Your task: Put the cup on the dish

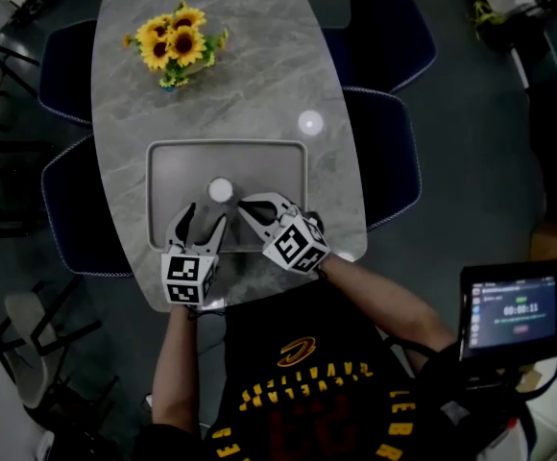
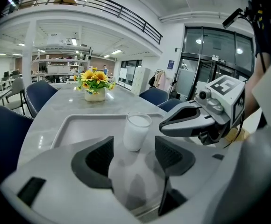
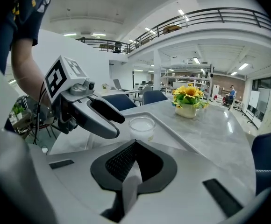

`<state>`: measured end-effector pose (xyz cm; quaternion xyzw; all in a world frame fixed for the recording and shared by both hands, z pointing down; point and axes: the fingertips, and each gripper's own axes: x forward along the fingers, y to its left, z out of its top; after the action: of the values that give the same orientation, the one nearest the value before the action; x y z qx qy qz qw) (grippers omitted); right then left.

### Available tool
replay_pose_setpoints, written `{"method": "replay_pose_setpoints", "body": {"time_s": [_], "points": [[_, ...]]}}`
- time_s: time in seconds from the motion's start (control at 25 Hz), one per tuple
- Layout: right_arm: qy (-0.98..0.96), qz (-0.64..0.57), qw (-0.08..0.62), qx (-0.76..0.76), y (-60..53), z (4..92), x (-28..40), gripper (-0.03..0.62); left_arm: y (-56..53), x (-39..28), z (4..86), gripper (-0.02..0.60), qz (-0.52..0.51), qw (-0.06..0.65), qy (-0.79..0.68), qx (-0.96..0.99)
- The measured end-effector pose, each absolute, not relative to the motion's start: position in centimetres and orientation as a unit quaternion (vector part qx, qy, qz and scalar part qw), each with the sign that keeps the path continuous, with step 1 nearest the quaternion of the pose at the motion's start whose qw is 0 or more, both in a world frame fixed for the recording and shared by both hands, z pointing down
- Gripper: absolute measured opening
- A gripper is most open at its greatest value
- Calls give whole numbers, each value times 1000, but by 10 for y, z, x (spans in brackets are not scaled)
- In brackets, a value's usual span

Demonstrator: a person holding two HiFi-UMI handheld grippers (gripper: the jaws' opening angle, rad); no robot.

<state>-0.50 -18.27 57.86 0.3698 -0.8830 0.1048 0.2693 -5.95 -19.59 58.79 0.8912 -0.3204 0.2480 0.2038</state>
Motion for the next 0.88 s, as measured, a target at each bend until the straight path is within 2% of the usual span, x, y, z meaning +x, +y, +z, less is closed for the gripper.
{"method": "replay_pose_setpoints", "body": {"time_s": [0.44,0.68,0.88], "points": [[-879,134,227,398,-166,565,15,6,-164,-54,555,268,210,209,-356,886],[-876,155,163,427,-161,533,37,6,-148,-46,515,267,156,195,-407,879],[-879,153,108,438,-149,493,57,6,-130,-29,473,267,106,209,-426,874]]}}
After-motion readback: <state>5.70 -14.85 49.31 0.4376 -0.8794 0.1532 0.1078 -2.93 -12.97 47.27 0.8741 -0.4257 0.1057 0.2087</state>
